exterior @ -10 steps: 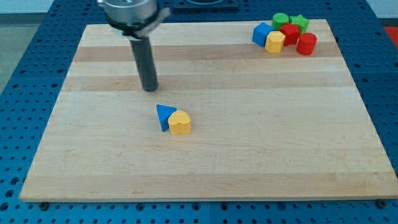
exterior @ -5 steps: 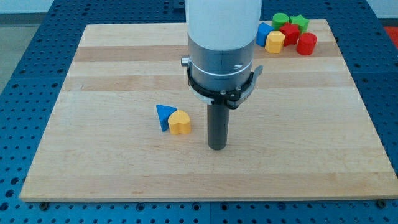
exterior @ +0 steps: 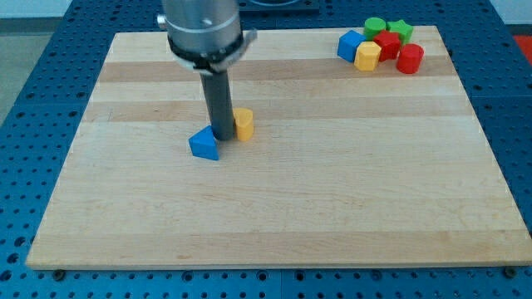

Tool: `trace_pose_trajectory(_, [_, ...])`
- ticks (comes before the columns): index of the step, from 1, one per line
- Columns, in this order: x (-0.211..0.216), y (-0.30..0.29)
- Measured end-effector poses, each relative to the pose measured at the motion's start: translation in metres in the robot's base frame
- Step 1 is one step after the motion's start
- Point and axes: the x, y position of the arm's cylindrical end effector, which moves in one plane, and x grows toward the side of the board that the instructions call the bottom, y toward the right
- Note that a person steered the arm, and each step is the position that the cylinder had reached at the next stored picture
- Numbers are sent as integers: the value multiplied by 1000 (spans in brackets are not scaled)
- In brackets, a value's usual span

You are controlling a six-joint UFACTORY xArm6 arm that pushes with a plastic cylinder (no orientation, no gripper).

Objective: Separate the blue triangle and yellow heart

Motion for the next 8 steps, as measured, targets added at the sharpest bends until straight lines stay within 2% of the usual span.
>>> trace_pose_trajectory(1, [-37,-29])
trace_pose_trajectory(2, [-43,-38])
trace_pose_trajectory(3, [-56,-12])
trace_pose_trajectory(4, [-53,56])
trace_pose_trajectory(5, [-15,78])
trace_pose_trajectory(6, [35,49])
trace_pose_trajectory(7, [33,26])
trace_pose_trajectory(8, [-2,12])
